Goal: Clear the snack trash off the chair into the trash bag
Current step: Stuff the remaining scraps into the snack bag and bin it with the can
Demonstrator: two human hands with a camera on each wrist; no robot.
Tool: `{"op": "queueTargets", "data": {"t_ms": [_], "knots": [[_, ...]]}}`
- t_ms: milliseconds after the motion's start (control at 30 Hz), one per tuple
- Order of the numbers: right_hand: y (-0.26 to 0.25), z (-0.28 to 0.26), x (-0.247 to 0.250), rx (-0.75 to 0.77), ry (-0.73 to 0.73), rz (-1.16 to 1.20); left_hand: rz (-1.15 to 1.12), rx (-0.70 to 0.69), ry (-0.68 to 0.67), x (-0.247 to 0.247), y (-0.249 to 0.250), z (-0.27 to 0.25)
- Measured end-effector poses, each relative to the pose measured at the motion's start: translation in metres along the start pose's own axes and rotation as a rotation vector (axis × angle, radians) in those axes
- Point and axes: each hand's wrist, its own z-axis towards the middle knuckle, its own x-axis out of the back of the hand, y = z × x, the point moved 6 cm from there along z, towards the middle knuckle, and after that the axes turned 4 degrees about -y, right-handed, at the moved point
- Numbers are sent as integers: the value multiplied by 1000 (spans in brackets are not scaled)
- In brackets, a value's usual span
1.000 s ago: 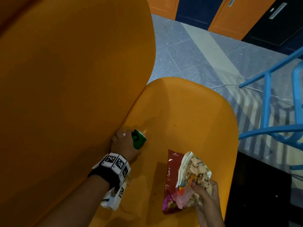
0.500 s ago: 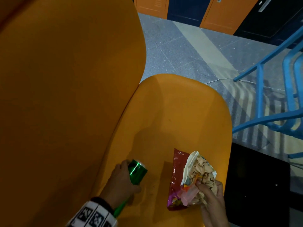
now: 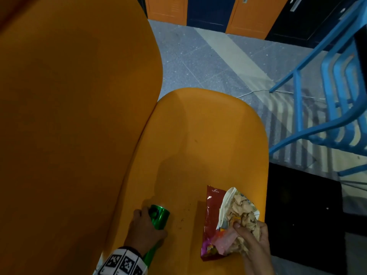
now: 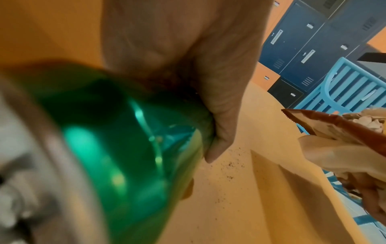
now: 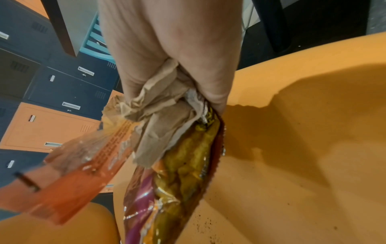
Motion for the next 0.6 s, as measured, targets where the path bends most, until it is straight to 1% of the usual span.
{"op": "queueTargets", "data": {"t_ms": [167,300,433,600], "knots": [[14,-15,14,13,12,14,-10,-39,8,1,-4,-4],[34,-40,24,33,30,18,-11,-144,-5,1,-3,-11],[63,-80,29,36,88,78,-20,-251,-53,-3,-8,-26],[96,-141,47,55,171,199,32,-384,-124,-8,-2,-67]]}}
